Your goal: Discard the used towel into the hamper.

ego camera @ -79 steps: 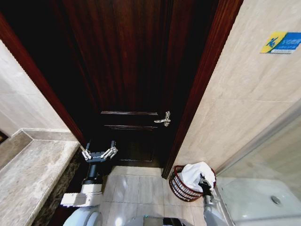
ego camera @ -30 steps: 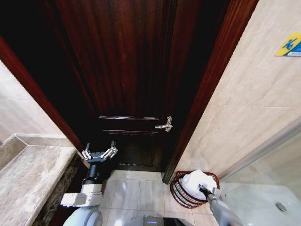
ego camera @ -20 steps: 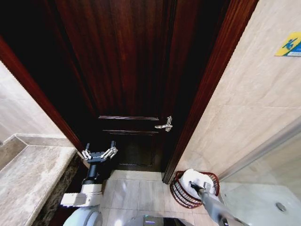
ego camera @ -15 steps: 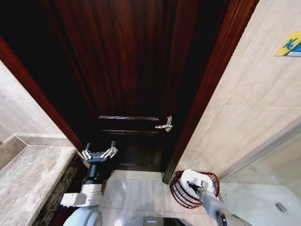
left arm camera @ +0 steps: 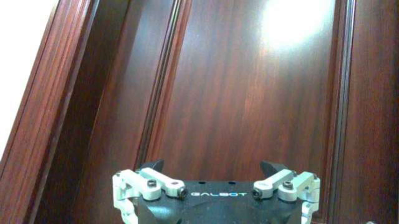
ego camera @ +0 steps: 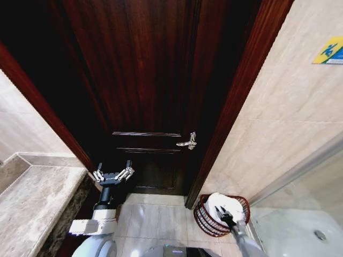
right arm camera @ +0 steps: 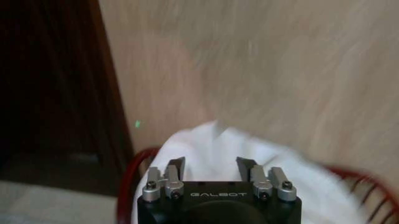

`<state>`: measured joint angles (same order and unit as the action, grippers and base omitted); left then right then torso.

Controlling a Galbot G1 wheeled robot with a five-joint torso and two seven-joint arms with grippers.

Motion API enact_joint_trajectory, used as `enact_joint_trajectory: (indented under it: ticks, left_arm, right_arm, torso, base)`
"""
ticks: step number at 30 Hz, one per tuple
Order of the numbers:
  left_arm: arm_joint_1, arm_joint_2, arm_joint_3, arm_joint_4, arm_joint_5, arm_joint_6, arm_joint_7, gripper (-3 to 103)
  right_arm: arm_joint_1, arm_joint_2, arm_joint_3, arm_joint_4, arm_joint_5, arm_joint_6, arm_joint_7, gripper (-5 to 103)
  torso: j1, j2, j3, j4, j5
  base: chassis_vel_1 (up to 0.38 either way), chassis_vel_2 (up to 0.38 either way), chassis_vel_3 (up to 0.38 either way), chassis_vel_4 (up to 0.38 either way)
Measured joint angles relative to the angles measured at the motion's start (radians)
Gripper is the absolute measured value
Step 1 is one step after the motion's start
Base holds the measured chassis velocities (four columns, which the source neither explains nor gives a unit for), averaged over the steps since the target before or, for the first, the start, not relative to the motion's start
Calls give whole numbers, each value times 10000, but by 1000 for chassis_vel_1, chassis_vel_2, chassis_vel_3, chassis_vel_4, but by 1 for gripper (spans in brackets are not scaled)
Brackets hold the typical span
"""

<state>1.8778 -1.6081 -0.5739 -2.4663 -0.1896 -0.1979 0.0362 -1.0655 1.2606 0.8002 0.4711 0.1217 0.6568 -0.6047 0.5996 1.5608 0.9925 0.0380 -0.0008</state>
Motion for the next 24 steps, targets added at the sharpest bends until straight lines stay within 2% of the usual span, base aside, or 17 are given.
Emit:
enact_joint_trajectory:
  ticks: [1,3,4,7,8,11,12,13,17,18,21,22,24]
  left_arm:
    - [0,0,0,0,0,0,0,100]
    - [0,0,0,0,0,0,0,100]
    - [0,0,0,0,0,0,0,100]
    - [0,1,0,0,0,0,0,100]
    - [0,1,0,0,0,0,0,100]
    - [0,1,0,0,0,0,0,100]
    - [0,1,0,0,0,0,0,100]
    - [0,1,0,0,0,0,0,100]
    - [1,1,0,0,0,0,0,100]
    - [1,1,0,0,0,0,0,100]
    - [0,1,0,0,0,0,0,100]
    - [0,1,0,0,0,0,0,100]
    - [0,0,0,0,0,0,0,100]
  right_arm:
    - [0,0,0,0,0,0,0,54]
    - [-23,-253,-9,-16,761,584,-465,65]
    - [-23,-253,-9,-16,761,584,-465,65]
    - [456,-234,9,-317,1149,631,-273,82]
    - [456,-234,9,-317,1149,631,-273,82]
    - [969,208,10,-596,875,-204,324,97]
    - [969,208,10,-596,875,-204,324,97]
    - [1119,331,16,-748,811,-509,622,99]
    - [1676,622,68,-1533,552,-2245,2202,100]
    - [1676,622,68,-1533,552,-2245,2202,100]
    - [2136,347,266,-2427,494,-3646,2628,100]
    - [2136,347,266,-2427,494,-3646,2628,100]
    - [2272,228,344,-2639,643,-4306,2699,100]
  torso:
    - [0,0,0,0,0]
    - [0,0,0,-1,5]
    - [0,0,0,-1,5]
    - [0,0,0,3,4]
    - [0,0,0,3,4]
    - [2,0,1,4,11]
    - [2,0,1,4,11]
    - [2,-1,1,5,10]
    - [2,-1,1,5,10]
    - [2,-1,1,5,10]
    - [2,-1,1,3,0]
    - [2,-1,1,3,0]
    - [2,-1,1,1,-1]
  base:
    - [0,0,0,0]
    - [0,0,0,0]
    - [0,0,0,0]
    - [0,0,0,0]
    - [0,0,0,0]
    - [0,0,0,0]
    - [0,0,0,0]
    - [0,0,0,0]
    - [0,0,0,0]
    - [0,0,0,0]
    - [0,0,0,0]
    - [0,0,0,0]
    - [0,0,0,0]
